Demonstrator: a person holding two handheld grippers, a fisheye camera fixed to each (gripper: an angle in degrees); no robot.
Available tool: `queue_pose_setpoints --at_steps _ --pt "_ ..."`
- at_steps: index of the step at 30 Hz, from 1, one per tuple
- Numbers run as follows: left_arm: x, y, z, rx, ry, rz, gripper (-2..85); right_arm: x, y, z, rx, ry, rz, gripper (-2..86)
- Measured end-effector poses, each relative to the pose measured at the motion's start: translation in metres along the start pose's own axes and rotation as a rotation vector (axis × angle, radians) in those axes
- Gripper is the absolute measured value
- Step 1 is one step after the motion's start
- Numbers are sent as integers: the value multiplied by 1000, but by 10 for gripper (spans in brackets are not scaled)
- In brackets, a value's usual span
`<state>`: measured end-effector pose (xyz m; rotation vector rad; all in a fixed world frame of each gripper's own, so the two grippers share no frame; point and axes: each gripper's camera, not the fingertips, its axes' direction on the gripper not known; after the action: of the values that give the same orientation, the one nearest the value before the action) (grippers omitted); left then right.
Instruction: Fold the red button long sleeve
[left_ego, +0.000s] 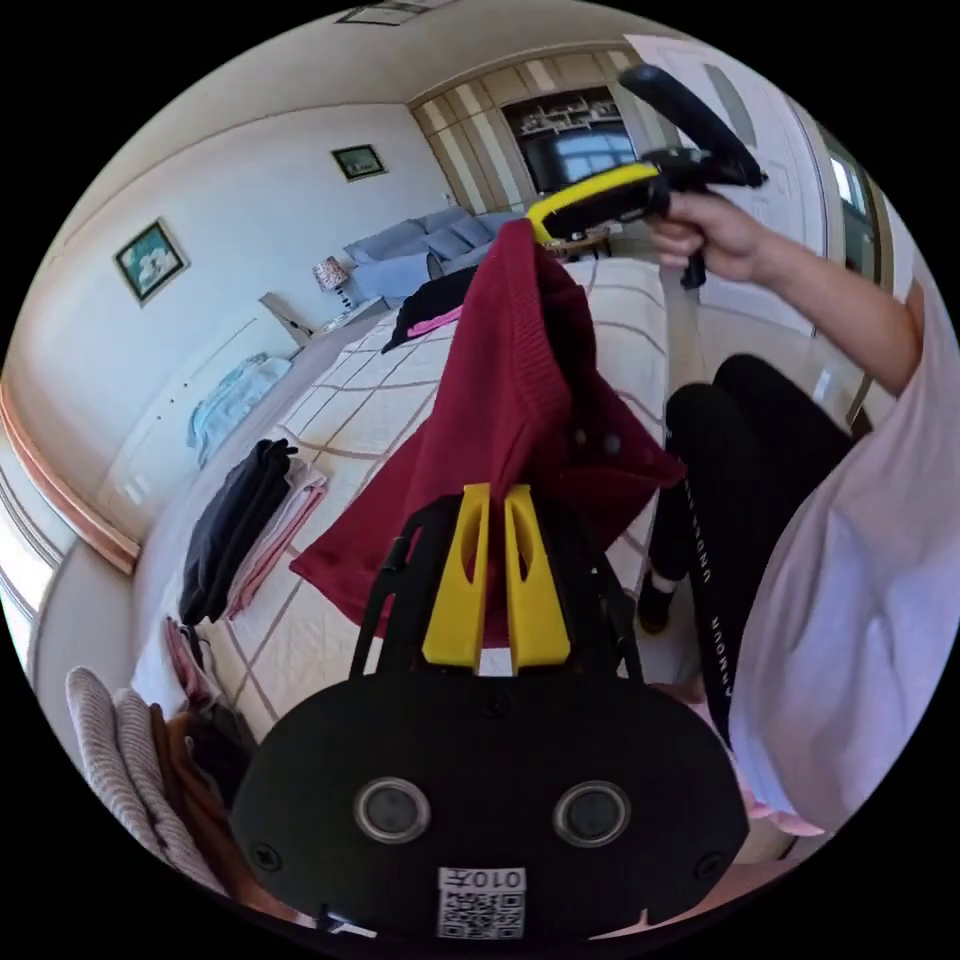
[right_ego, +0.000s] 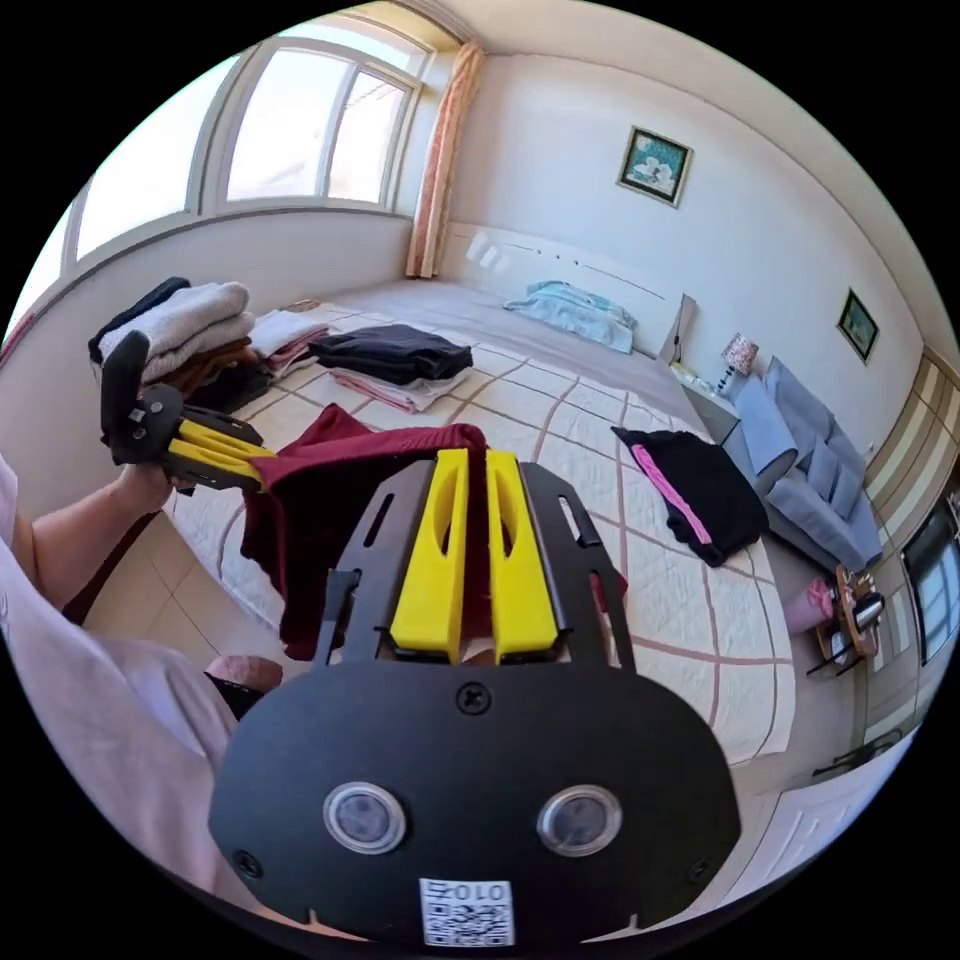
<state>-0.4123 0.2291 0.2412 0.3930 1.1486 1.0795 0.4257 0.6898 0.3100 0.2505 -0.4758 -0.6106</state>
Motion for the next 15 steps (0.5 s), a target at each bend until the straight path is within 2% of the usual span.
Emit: queue_pose_setpoints --at_steps 3,7,12,15 --pt "-77 -25 -5 67 176 -198 3 37 -23 39 -161 -32 60 65" --pt "-150 -47 22 -8 358 -320 2 57 -2 36 -92 -107 157 110" --pt "-168 -32 50 -10 394 -370 3 28 56 27 -106 -86 193 130" --pt "-173 -16 57 17 417 -415 4 -10 77 32 -133 13 140 135"
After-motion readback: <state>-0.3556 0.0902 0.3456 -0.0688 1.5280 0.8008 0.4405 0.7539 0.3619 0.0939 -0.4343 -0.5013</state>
